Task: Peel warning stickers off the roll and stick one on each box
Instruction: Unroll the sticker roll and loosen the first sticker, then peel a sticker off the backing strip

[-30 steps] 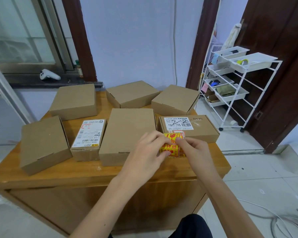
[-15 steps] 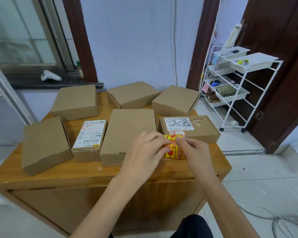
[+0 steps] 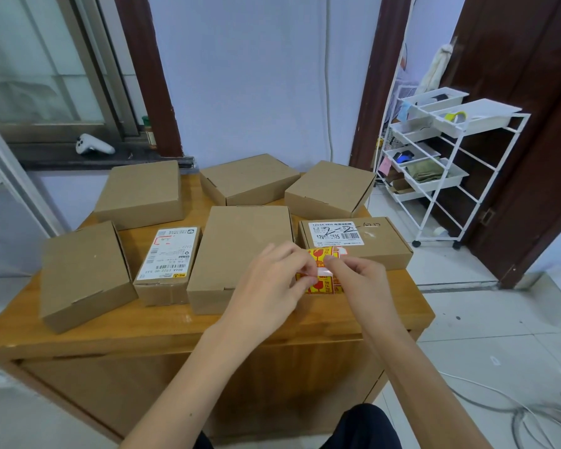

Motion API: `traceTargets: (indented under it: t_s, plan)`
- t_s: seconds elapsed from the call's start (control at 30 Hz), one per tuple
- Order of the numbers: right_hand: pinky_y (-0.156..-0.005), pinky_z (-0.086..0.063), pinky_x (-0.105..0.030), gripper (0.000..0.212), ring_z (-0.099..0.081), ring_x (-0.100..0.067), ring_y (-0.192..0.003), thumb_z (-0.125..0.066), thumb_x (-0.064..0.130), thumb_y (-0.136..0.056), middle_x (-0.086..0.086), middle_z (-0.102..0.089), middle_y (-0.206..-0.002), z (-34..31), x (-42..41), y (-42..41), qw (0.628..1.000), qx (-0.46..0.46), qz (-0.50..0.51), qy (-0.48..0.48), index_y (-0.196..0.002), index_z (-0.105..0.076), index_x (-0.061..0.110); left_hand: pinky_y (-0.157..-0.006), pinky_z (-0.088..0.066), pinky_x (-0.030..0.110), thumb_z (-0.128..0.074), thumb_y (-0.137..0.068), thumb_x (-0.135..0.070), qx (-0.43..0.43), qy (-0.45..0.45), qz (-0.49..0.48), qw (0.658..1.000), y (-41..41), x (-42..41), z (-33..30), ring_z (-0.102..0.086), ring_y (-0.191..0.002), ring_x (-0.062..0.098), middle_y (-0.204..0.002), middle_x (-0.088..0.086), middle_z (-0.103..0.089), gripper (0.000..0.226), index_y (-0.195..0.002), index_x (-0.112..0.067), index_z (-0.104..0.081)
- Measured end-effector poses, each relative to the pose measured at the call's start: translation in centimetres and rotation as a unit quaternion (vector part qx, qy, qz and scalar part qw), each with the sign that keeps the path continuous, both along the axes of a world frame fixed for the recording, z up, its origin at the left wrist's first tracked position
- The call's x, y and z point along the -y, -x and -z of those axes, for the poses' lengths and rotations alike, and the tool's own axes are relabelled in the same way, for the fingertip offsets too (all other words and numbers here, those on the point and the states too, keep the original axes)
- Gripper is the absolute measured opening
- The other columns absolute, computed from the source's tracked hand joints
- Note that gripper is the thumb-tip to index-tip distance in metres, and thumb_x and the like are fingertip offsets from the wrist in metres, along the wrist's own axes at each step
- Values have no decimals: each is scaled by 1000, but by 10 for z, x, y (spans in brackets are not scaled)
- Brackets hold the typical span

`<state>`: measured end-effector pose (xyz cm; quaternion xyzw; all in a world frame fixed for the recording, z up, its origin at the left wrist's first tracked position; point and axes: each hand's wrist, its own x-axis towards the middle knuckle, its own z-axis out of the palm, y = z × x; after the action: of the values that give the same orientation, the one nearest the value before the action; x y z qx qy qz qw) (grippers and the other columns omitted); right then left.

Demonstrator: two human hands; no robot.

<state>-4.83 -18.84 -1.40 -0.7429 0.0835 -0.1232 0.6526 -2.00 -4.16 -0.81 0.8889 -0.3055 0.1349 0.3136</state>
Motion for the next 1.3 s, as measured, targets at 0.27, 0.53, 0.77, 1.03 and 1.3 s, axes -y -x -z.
traceTargets:
  t_s: [0.27,0.53,0.77,1.03,1.3]
  plan:
    - [-72,-53,-25,22,-71,-12,-83,-58,24,-91,3,-77,-83,0,8,-1,995,-47,68,-63,-77,-75,21,-73,-45,11,-71,-83,-21,-160,199,10,967,9,-28,1,-58,-84,2,-82,-12,-65,14,-78,-32,-64]
    - [-63,-47,-18,22,-62,-6,-91,-57,23,-91,10,-68,-94,-1,-2,1,995,-44,56,-65,-73,-69,27,-64,-43,22,-69,-85,-28,-220,179,-178,942,-42,-75,9,-61,-84,4,-86,-7,-70,5,-86,-25,-66]
    - [-55,-49,-11,25,-62,-3,-91,-57,21,-91,2,-71,-96,-3,-8,-2,997,-33,42,-50,-76,-72,8,-59,-42,23,-69,-83,-25,-159,25,-205,966,-58,-73,19,-61,-80,10,-78,-13,-64,13,-78,-30,-59]
    - [-66,-45,-15,22,-58,-8,-104,-56,22,-92,6,-65,-113,-13,-9,4,999,-5,19,-34,-75,-68,30,-84,-48,38,-66,-84,-33,-72,-64,-232,968,-56,-69,20,-54,-107,21,-115,-2,-57,35,-117,-27,-56]
    - [-71,-45,-16,22,-58,1,-96,-55,19,-93,22,-65,-93,-18,-13,8,999,2,-24,-33,-81,-69,32,-84,-41,35,-50,-93,-17,8,-140,-130,982,-53,-75,30,-44,-100,18,-116,-12,-66,28,-113,-29,-65]
